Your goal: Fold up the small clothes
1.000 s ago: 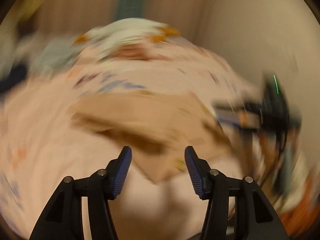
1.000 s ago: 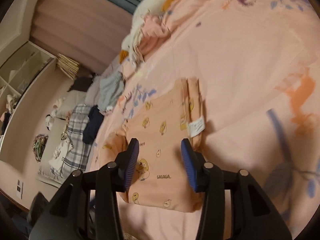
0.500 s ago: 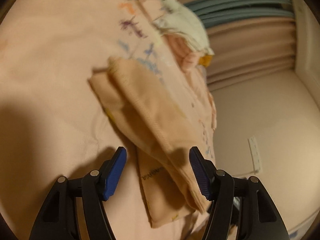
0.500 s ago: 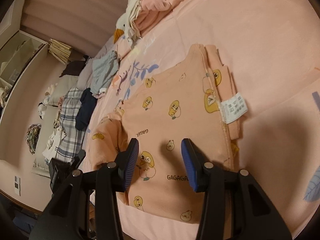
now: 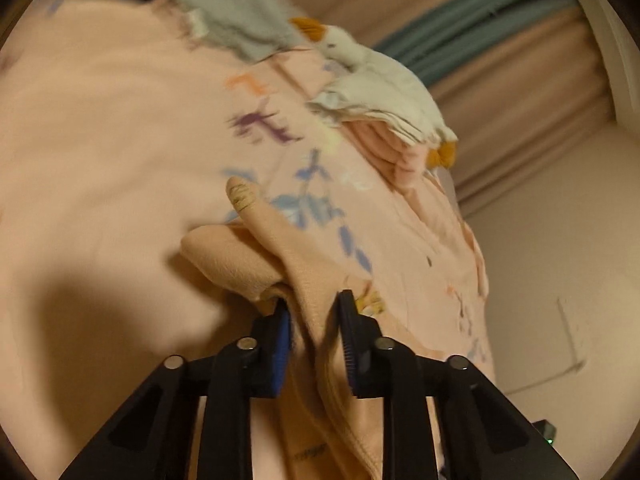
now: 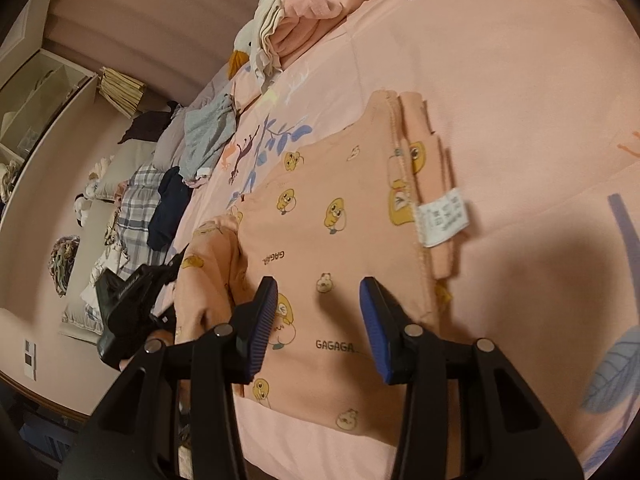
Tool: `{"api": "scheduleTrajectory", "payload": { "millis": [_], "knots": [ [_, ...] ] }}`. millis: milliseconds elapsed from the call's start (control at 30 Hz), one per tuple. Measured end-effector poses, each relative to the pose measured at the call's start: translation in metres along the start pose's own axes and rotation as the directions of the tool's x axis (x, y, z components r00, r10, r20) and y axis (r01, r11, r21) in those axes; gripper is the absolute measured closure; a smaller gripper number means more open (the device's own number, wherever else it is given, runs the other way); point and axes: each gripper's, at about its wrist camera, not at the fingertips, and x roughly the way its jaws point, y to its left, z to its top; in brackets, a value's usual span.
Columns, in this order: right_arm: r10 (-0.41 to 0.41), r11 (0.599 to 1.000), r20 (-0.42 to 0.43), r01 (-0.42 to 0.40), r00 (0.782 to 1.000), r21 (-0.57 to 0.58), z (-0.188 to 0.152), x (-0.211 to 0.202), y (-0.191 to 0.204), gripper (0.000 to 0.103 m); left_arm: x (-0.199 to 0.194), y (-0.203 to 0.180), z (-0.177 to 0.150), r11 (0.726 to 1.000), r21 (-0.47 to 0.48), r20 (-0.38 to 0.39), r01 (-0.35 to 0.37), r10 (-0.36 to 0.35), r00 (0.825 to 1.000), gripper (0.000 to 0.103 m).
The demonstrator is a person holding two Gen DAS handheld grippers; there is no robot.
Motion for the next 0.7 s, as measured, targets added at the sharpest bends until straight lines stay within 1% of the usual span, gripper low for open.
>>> {"api": "scheduleTrajectory", "payload": {
  "millis": [33,67,133,167,200,233,267,300,333,367,400,433,467,500,533,567,600,633,667,700],
  "knots": [
    [-0.004,1.000,-0.001,0.004,1.000,-0.003,0.000,-0.001,0.000,0.060,0.003,-0.008,0.001,1.000,0.024,-0.009,0.001,-0.001,1.000,0.084],
    [-0.014,1.000,0.000,0.014,1.000,-0.011,-0.001,-0.005,0.000,0.060,0.008,-0.021,0.001,0.998,0.068,-0.026,0.008,-0.006,1.000,0.084],
    [-0.029,0.999,0.022,0.029,0.999,-0.024,0.000,-0.013,-0.001,0.060,0.023,-0.058,-0.007,0.979,0.197,-0.093,0.051,-0.034,0.995,0.084],
    [-0.028,0.999,0.044,0.029,0.999,-0.021,0.001,-0.019,-0.003,0.058,0.034,-0.085,-0.018,0.953,0.286,-0.153,0.098,-0.056,0.987,0.084],
    [-0.025,1.000,0.059,0.025,0.998,-0.009,0.002,-0.023,-0.007,0.058,0.043,-0.101,-0.025,0.935,0.330,-0.192,0.127,-0.065,0.979,0.084],
    [-0.018,1.000,0.075,0.017,0.997,0.014,0.004,-0.029,-0.012,0.058,0.051,-0.115,-0.036,0.916,0.369,-0.242,0.157,-0.068,0.968,0.084],
    [-0.004,0.999,0.095,0.000,0.995,0.048,0.007,-0.035,-0.019,0.058,0.061,-0.131,-0.048,0.897,0.406,-0.301,0.175,-0.050,0.952,0.084],
    [-0.001,0.997,0.112,-0.007,0.994,0.072,0.009,-0.040,-0.025,0.057,0.066,-0.138,-0.054,0.890,0.420,-0.334,0.175,-0.027,0.942,0.084],
    [-0.002,0.995,0.135,-0.011,0.991,0.097,0.011,-0.045,-0.031,0.056,0.072,-0.142,-0.059,0.895,0.413,-0.374,0.169,-0.002,0.927,0.083],
    [-0.006,0.992,0.160,-0.014,0.987,0.127,0.013,-0.050,-0.038,0.056,0.074,-0.142,-0.060,0.904,0.391,-0.396,0.171,-0.002,0.918,0.082],
    [-0.006,0.989,0.172,-0.020,0.985,0.146,0.014,-0.052,-0.040,0.056,0.073,-0.136,-0.061,0.924,0.335,-0.427,0.185,-0.026,0.904,0.077],
    [0.009,0.987,0.182,-0.038,0.983,0.158,0.014,-0.054,-0.042,0.055,0.067,-0.131,-0.062,0.930,0.316,-0.431,0.186,-0.034,0.902,0.068],
    [0.045,0.985,0.190,-0.076,0.981,0.156,0.015,-0.055,-0.041,0.055,0.058,-0.122,-0.061,0.937,0.311,-0.412,0.158,-0.017,0.911,0.063],
    [0.077,0.983,0.192,-0.107,0.978,0.147,0.016,-0.055,-0.039,0.054,0.046,-0.115,-0.062,0.938,0.329,-0.372,0.113,0.019,0.928,0.056],
    [0.117,0.981,0.188,-0.143,0.975,0.131,0.017,-0.053,-0.034,0.051,0.031,-0.106,-0.063,0.933,0.359,-0.295,0.036,0.076,0.952,0.052],
    [0.136,0.980,0.184,-0.159,0.974,0.117,0.017,-0.051,-0.028,0.047,0.021,-0.101,-0.065,0.925,0.378,-0.239,-0.017,0.115,0.964,0.052],
    [0.157,0.980,0.174,-0.175,0.972,0.092,0.017,-0.047,-0.020,0.044,0.006,-0.091,-0.068,0.910,0.405,-0.165,-0.088,0.167,0.972,0.051],
    [0.167,0.980,0.164,-0.182,0.972,0.076,0.018,-0.043,-0.015,0.038,-0.002,-0.084,-0.070,0.898,0.419,-0.118,-0.135,0.201,0.972,0.051],
    [0.178,0.981,0.142,-0.188,0.974,0.058,0.018,-0.035,-0.007,0.034,-0.014,-0.071,-0.074,0.894,0.413,-0.082,-0.172,0.225,0.971,0.051],
    [0.181,0.980,0.123,-0.189,0.976,0.056,0.018,-0.028,-0.002,0.034,-0.021,-0.065,-0.078,0.896,0.406,-0.079,-0.183,0.233,0.969,0.051]
  ]
}}
